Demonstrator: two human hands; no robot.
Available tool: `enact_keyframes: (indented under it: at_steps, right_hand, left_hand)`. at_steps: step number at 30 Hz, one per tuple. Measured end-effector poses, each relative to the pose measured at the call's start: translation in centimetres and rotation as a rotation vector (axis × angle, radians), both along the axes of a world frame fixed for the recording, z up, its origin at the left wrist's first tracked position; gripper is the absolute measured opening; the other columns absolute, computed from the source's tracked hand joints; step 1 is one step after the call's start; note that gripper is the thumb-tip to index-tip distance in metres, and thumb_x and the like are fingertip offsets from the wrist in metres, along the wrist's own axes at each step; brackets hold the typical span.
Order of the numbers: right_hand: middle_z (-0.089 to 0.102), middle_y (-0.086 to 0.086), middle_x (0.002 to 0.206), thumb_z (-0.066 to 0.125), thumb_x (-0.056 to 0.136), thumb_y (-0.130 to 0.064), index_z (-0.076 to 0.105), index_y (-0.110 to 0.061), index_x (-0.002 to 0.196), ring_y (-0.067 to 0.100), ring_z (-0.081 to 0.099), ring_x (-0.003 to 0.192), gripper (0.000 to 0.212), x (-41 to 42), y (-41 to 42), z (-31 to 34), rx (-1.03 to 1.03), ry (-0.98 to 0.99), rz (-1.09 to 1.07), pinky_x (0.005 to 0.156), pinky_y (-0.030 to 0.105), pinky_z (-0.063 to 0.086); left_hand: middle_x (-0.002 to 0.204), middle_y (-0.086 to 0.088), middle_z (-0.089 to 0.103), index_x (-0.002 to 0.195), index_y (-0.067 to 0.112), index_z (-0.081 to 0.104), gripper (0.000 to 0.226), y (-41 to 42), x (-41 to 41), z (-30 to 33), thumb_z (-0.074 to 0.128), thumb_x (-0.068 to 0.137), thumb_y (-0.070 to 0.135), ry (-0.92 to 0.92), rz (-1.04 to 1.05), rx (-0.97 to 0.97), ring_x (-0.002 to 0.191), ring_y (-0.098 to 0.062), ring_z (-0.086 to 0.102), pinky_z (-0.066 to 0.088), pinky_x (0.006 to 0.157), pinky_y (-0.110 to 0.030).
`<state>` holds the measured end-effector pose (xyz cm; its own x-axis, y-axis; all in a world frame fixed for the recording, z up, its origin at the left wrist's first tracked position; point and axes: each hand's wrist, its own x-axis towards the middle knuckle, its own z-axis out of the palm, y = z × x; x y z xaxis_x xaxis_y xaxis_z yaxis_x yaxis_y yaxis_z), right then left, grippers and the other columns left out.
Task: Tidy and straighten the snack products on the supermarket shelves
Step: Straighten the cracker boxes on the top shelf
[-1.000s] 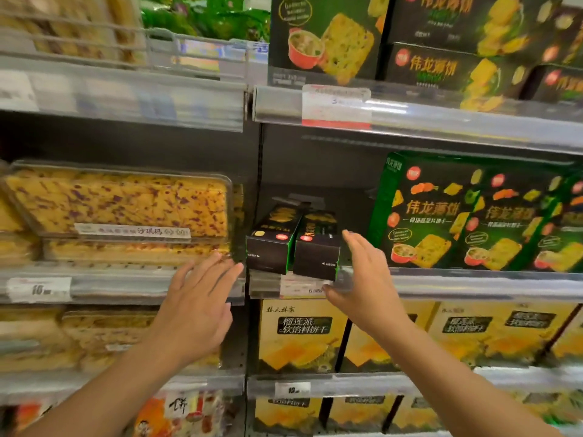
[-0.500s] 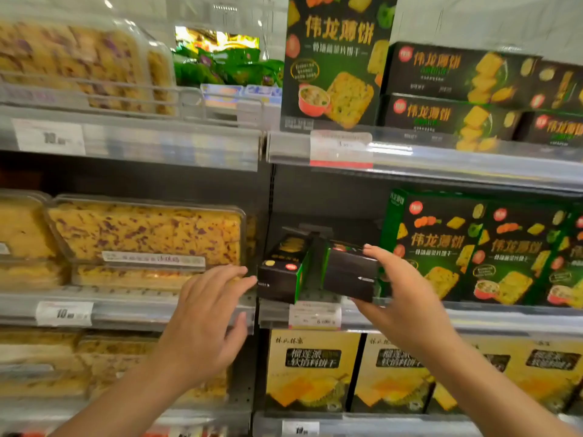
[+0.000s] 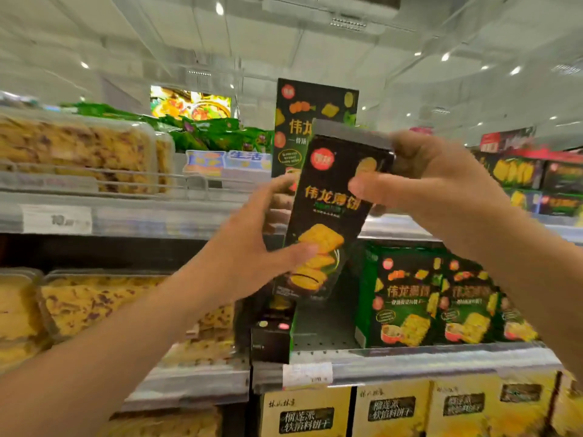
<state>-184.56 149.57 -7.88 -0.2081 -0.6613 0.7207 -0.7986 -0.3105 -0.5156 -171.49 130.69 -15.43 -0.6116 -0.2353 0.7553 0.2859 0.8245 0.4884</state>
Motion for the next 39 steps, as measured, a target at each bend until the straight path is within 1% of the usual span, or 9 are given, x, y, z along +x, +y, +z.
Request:
enact_keyframes:
  at_steps: [2, 4, 10, 14, 16, 19, 27, 33, 39]
  right_hand:
    - [0.074, 0.009, 0.102, 0.081, 0.064, -0.040, 0.062, -0.021, 0.117, 0.028, 0.071, 0.095, 0.060, 0.6, -1.3, 2.4, 0.000, -0.023, 0.027, 0.081, 0.055, 0.056]
    - [0.073, 0.011, 0.103, 0.080, 0.066, -0.038, 0.057, -0.028, 0.119, 0.029, 0.071, 0.094, 0.059, 1.4, -2.6, 4.8, -0.025, -0.017, 0.038, 0.082, 0.057, 0.056]
    - [0.070, 0.018, 0.110, 0.077, 0.076, -0.029, 0.056, -0.010, 0.121, 0.029, 0.069, 0.086, 0.053, 4.6, -7.3, 12.1, -0.042, 0.070, 0.027, 0.081, 0.047, 0.059]
    - [0.063, 0.025, 0.121, 0.070, 0.087, -0.022, 0.056, -0.009, 0.114, 0.030, 0.065, 0.089, 0.032, 5.1, -11.2, 15.4, -0.029, 0.051, 0.017, 0.082, 0.046, 0.059]
    - [0.066, 0.020, 0.117, 0.072, 0.086, -0.020, 0.056, -0.013, 0.114, 0.033, 0.068, 0.094, 0.033, 5.3, -13.6, 16.1, -0.028, 0.023, -0.015, 0.078, 0.043, 0.060]
    - [0.067, 0.011, 0.111, 0.074, 0.084, -0.019, 0.053, -0.015, 0.123, 0.028, 0.069, 0.093, 0.044, 5.6, -17.4, 16.0, 0.009, -0.014, -0.059, 0.073, 0.038, 0.061]
    - [0.069, 0.014, 0.107, 0.064, 0.092, -0.024, 0.056, -0.008, 0.120, 0.029, 0.070, 0.094, 0.033, 4.5, -24.0, 13.2, 0.145, -0.114, -0.060, 0.075, 0.041, 0.061]
    - [0.069, 0.006, 0.107, 0.062, 0.094, -0.030, 0.057, -0.018, 0.120, 0.023, 0.069, 0.097, 0.029, 3.7, -24.8, 12.1, 0.132, -0.160, -0.024, 0.073, 0.040, 0.061]
    - [0.065, 0.011, 0.119, 0.069, 0.088, -0.011, 0.032, -0.015, 0.147, 0.023, 0.068, 0.098, 0.070, 3.6, -23.9, 10.1, 0.186, -0.162, -0.013, 0.080, 0.043, 0.060]
  left_hand:
    - [0.111, 0.011, 0.066, 0.124, 0.054, 0.048, 0.069, -0.8, 0.9, 2.1, 0.083, 0.064, 0.050, 0.045, -0.051, 0.066, 0.100, -0.013, 0.067, 0.060, 0.081, -0.040]
    - [0.107, 0.009, 0.068, 0.115, 0.056, 0.051, 0.067, -1.7, 2.0, 4.4, 0.085, 0.057, 0.052, 0.082, -0.066, 0.102, 0.094, -0.015, 0.069, 0.061, 0.076, -0.041]
    - [0.130, 0.013, 0.058, 0.145, 0.041, 0.030, 0.094, -7.5, 5.4, 9.0, 0.066, 0.065, 0.074, 0.075, 0.271, -0.116, 0.114, 0.000, 0.058, 0.049, 0.094, -0.029]
    - [0.152, -0.008, 0.038, 0.151, 0.018, 0.029, 0.093, -11.2, 7.4, 4.8, 0.050, 0.078, 0.071, -0.080, 0.711, -0.449, 0.138, -0.027, 0.035, 0.028, 0.112, -0.041]
    - [0.149, -0.015, 0.042, 0.145, 0.008, 0.040, 0.080, -12.8, 7.7, 2.6, 0.052, 0.088, 0.064, -0.115, 0.800, -0.630, 0.134, -0.036, 0.041, 0.034, 0.108, -0.049]
    - [0.143, -0.017, 0.045, 0.137, 0.004, 0.050, 0.072, -14.4, 7.3, 0.9, 0.046, 0.088, 0.056, -0.083, 0.824, -0.750, 0.131, -0.037, 0.040, 0.033, 0.108, -0.055]
    - [0.143, -0.016, 0.046, 0.142, 0.003, 0.045, 0.070, -16.3, 6.3, -0.7, 0.040, 0.094, 0.053, 0.015, 0.832, -0.802, 0.136, -0.035, 0.035, 0.018, 0.116, -0.052]
    - [0.145, -0.017, 0.045, 0.143, 0.001, 0.045, 0.072, -16.2, 6.3, -0.7, 0.043, 0.092, 0.053, -0.011, 0.841, -0.804, 0.138, -0.036, 0.036, 0.018, 0.118, -0.052]
    - [0.148, -0.017, 0.041, 0.145, 0.002, 0.042, 0.071, -16.5, 6.3, -1.0, 0.041, 0.094, 0.052, -0.008, 0.827, -0.820, 0.141, -0.035, 0.033, 0.020, 0.117, -0.054]
